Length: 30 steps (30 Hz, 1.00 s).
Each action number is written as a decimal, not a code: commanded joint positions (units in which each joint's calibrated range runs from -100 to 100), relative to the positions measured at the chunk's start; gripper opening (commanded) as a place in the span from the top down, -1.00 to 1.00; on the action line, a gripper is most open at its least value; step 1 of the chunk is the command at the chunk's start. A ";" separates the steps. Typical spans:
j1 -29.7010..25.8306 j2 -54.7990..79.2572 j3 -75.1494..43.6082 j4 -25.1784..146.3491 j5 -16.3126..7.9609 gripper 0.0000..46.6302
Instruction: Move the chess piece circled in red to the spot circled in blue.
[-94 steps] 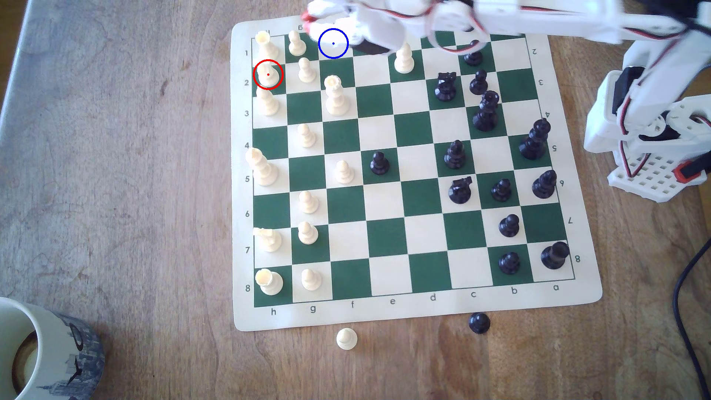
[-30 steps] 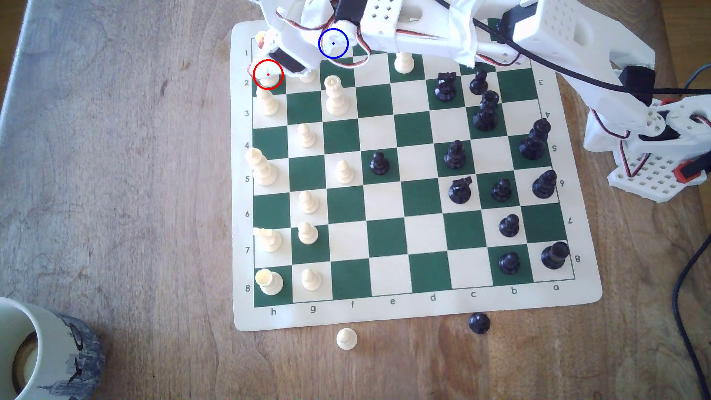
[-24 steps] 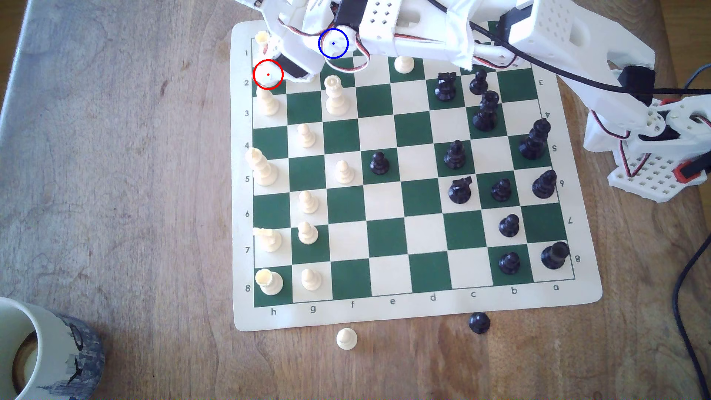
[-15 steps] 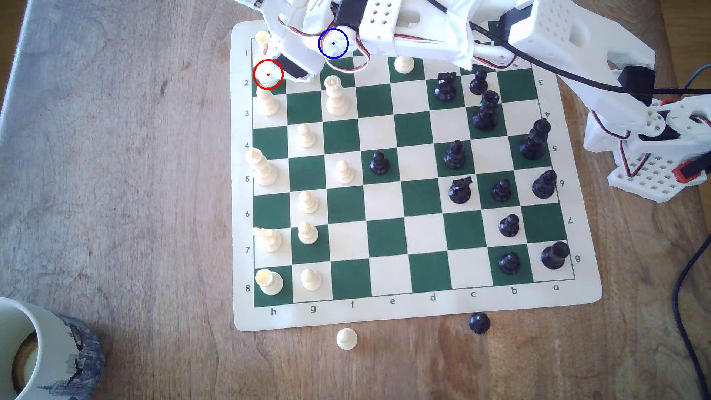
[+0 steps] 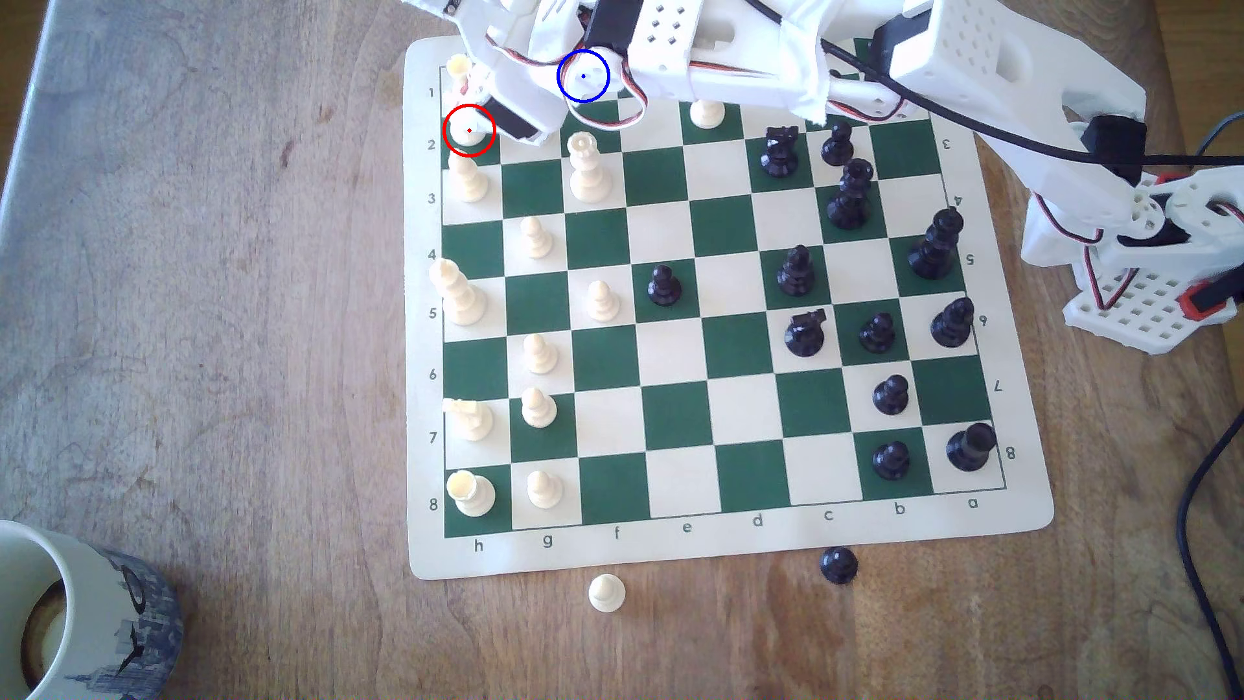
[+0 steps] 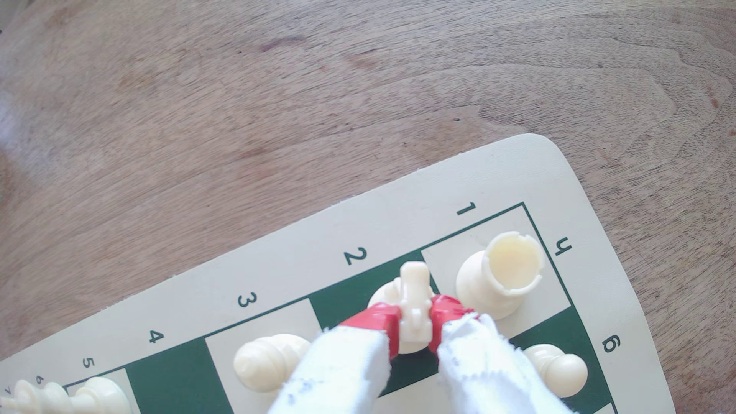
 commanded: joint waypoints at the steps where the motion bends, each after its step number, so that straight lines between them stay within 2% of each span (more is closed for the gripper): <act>1: -0.45 -4.19 -5.98 -0.38 -0.29 0.98; 11: -1.00 -6.99 -7.70 -0.22 -0.39 0.98; 17: -1.39 -15.57 -5.88 2.65 -0.20 0.99; 24: -1.00 -30.68 11.98 0.60 0.29 0.99; 29: 1.03 -43.16 36.27 -6.36 2.49 0.99; 30: 1.34 -44.26 38.27 -6.69 2.49 0.99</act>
